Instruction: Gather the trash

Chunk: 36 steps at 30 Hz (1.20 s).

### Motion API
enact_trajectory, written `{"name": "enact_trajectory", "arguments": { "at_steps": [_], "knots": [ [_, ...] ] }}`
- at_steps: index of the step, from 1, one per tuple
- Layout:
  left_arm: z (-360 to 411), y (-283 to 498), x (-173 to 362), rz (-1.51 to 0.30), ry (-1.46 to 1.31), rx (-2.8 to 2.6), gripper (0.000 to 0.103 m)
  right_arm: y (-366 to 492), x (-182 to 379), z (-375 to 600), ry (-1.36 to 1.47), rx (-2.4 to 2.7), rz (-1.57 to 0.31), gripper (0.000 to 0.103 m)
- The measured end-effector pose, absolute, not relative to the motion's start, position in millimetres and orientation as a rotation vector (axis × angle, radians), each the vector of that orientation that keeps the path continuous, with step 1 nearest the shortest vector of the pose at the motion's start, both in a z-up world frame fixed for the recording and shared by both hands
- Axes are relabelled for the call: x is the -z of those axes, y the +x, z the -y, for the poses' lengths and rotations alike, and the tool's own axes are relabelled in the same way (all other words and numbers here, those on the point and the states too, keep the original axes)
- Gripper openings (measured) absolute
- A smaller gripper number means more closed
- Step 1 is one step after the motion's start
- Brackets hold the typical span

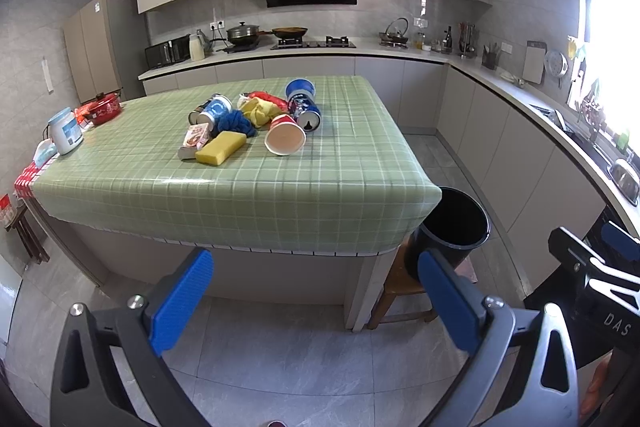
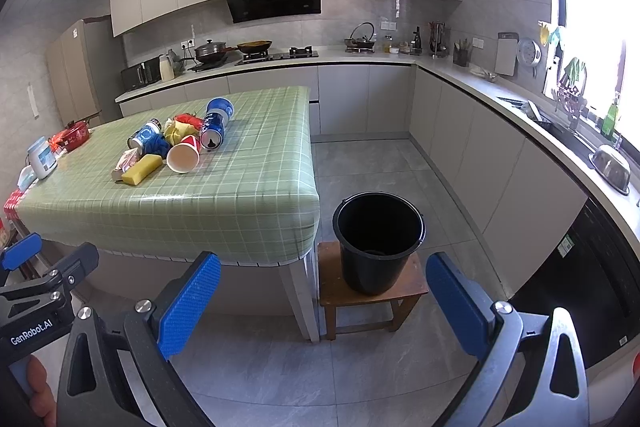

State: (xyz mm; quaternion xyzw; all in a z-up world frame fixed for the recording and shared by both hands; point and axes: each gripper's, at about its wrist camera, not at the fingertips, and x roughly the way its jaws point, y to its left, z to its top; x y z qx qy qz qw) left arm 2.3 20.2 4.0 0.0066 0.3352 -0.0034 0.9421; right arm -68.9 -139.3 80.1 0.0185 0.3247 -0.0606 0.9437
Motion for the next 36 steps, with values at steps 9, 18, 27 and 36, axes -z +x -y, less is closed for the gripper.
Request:
{"name": "enact_trajectory", "arguments": {
  "at_steps": [9, 18, 27, 36],
  "knots": [
    [-29, 6, -3, -0.689, 0.009, 0.008, 0.103, -63, -78, 129, 0.037, 0.13, -0.67, 0.103],
    [-64, 24, -4, -0.7, 0.0, 0.007, 0.103, -49, -77, 104, 0.03, 0.123, -0.677, 0.103],
    [-113, 48, 3, -0.717, -0.003, 0.007, 0.103, -25, -71, 57, 0.036, 0.107, -0.685, 0.103],
    [-161, 75, 12, -0.731, 0.005, 0.011, 0.103, 2, -62, 9, 0.043, 0.099, -0.702, 0.103]
  ]
}}
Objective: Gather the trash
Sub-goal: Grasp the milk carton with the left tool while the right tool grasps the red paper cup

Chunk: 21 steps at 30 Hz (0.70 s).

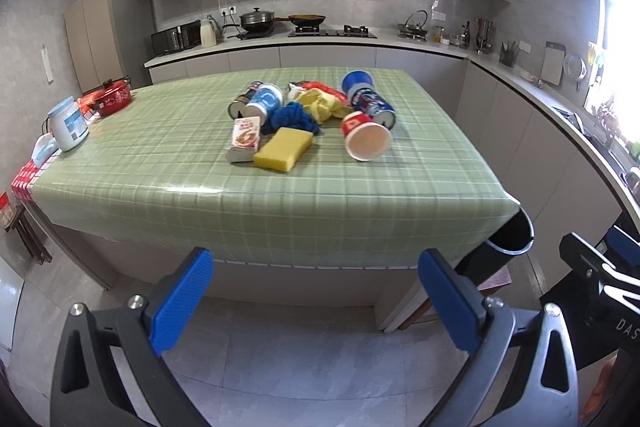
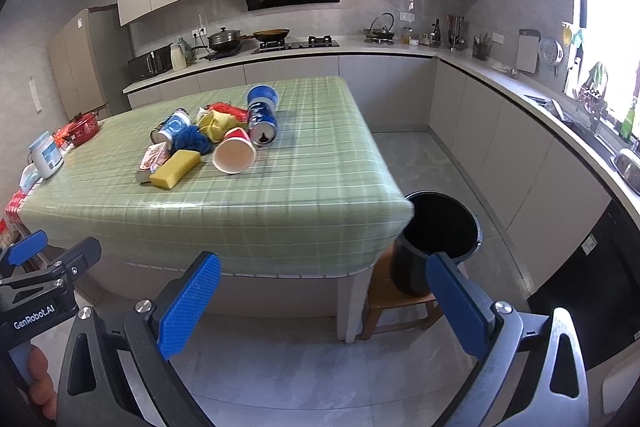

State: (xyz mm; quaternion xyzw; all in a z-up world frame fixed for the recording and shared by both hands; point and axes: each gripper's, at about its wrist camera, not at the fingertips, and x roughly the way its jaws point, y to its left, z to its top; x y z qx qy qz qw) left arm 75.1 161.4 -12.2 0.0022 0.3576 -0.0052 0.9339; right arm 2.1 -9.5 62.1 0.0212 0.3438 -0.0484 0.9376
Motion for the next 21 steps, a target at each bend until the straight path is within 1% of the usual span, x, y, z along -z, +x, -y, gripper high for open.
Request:
{"name": "enact_trajectory", "arguments": {
  "at_steps": [10, 21],
  "knots": [
    [-194, 123, 26, -0.76, -0.036, -0.018, 0.103, 54, -48, -23, 0.029, 0.051, -0.735, 0.103],
    [-215, 204, 30, -0.776, -0.055, -0.134, 0.103, 170, -41, -35, 0.019, -0.095, -0.732, 0.103]
  ]
}}
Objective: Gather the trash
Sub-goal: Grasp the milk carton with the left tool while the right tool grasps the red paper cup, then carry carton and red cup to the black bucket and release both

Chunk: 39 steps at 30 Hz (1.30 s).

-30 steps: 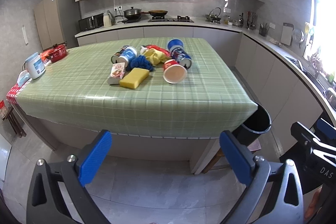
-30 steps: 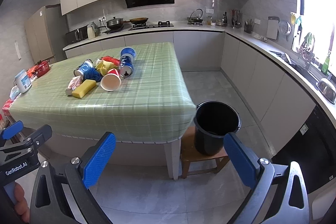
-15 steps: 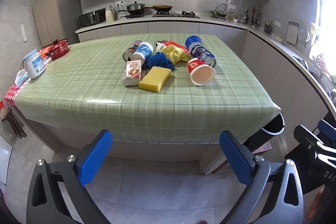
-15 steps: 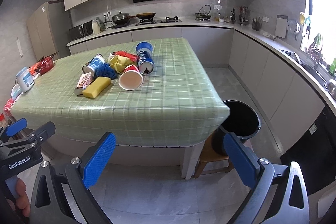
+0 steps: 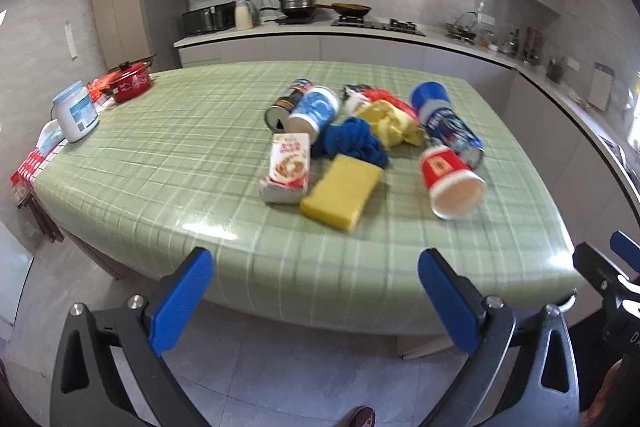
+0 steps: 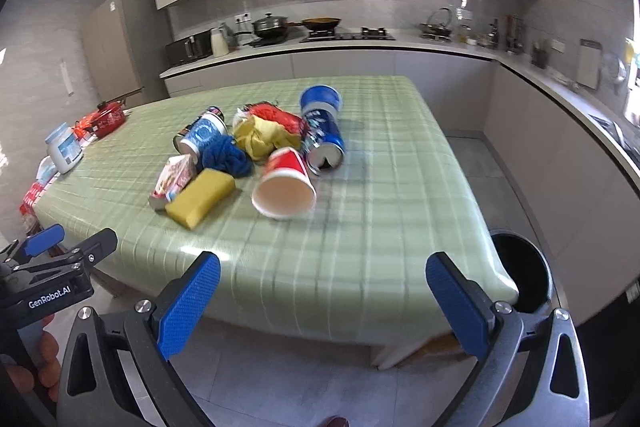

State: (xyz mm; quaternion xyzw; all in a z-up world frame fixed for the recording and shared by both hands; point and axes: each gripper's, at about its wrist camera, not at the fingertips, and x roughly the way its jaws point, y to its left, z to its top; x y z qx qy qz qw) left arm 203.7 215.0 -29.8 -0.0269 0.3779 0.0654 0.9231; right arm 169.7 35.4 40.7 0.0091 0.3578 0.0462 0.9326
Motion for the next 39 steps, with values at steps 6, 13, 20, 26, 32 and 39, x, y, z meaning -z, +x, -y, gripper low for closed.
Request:
{"name": "enact_trajectory", "arguments": {
  "at_steps": [6, 13, 20, 26, 32, 39],
  "knots": [
    [-246, 249, 43, -0.812, -0.07, -0.187, 0.103, 230, -29, -48, 0.026, -0.133, -0.767, 0.103],
    [-271, 311, 70, -0.864, -0.06, -0.142, 0.102, 287, -8, -74, 0.015, -0.092, -0.804, 0.103],
    [-284, 362, 101, -0.944, -0.043, -0.06, 0.087, 338, 19, -89, 0.01, -0.004, -0.866, 0.103],
    [-290, 377, 122, -1.013, -0.05, -0.003, 0.068, 356, 41, -94, 0.018, 0.014, -0.925, 0.103],
    [-296, 364, 116, -0.985, -0.046, 0.026, 0.054, 361, 51, -101, 0.04, -0.034, -0.952, 0.074],
    [-309, 342, 96, -0.93, -0.079, 0.027, 0.049, 353, 45, -100, 0.049, -0.065, -0.913, 0.062]
  ]
}}
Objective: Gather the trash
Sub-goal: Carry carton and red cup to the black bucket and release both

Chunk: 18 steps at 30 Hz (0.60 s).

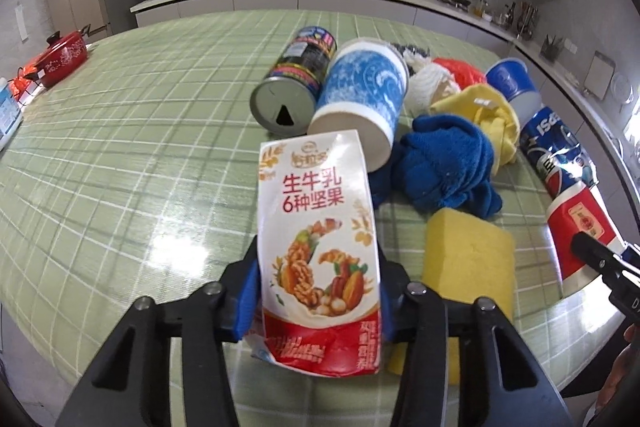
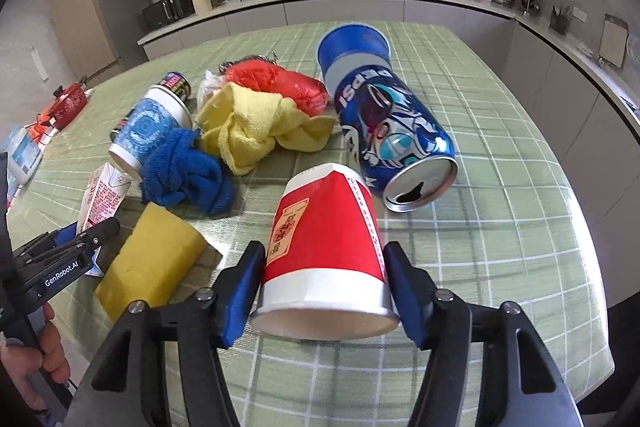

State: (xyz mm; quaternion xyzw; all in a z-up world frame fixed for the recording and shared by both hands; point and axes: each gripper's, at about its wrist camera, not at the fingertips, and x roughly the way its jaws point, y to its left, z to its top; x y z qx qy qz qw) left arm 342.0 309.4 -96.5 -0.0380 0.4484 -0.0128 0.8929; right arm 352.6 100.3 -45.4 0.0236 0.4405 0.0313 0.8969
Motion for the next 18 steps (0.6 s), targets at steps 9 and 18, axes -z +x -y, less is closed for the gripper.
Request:
{"name": "enact_trajectory", "arguments": {
  "at_steps": [9, 18],
  "knots": [
    [-307, 310, 52, -0.846, -0.076, 0.098, 0.049, 324, 15, -83, 0.091, -0.078, -0.835, 0.061],
    [-224, 309, 18, -0.803, -0.032, 0.311, 0.049, 293, -18, -23, 0.146, 0.065, -0.765, 0.061]
  ]
}}
